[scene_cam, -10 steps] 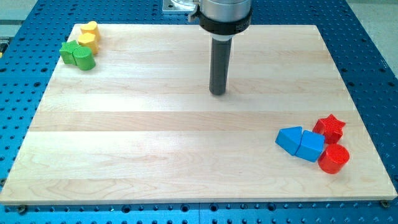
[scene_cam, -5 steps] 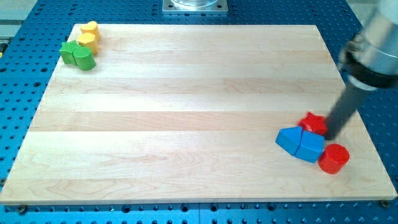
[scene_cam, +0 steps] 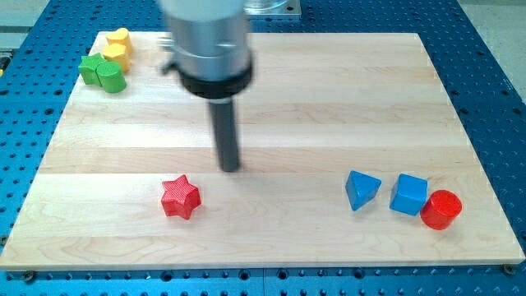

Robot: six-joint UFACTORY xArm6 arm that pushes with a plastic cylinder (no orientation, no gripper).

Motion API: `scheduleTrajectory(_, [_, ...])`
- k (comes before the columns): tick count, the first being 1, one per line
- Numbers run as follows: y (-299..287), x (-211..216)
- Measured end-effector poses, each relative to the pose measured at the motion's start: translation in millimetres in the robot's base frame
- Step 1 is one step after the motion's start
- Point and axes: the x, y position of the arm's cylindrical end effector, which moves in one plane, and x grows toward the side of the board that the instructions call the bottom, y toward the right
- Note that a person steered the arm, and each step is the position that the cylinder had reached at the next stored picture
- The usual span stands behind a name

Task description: Move the red star to the bottom left side of the board

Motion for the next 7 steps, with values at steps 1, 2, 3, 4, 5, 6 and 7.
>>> scheduleTrajectory(1, [-12.7, 63.9])
scheduleTrajectory(2, [-84.8, 63.7])
scheduleTrajectory(3, [-95.3, 28.9])
scheduleTrajectory(4, [-124.7, 9.1])
scheduleTrajectory(5, [-167.0, 21.9])
scheduleTrajectory(6, [-183.5, -5.9])
scheduleTrajectory(7, [-209.3, 35.5])
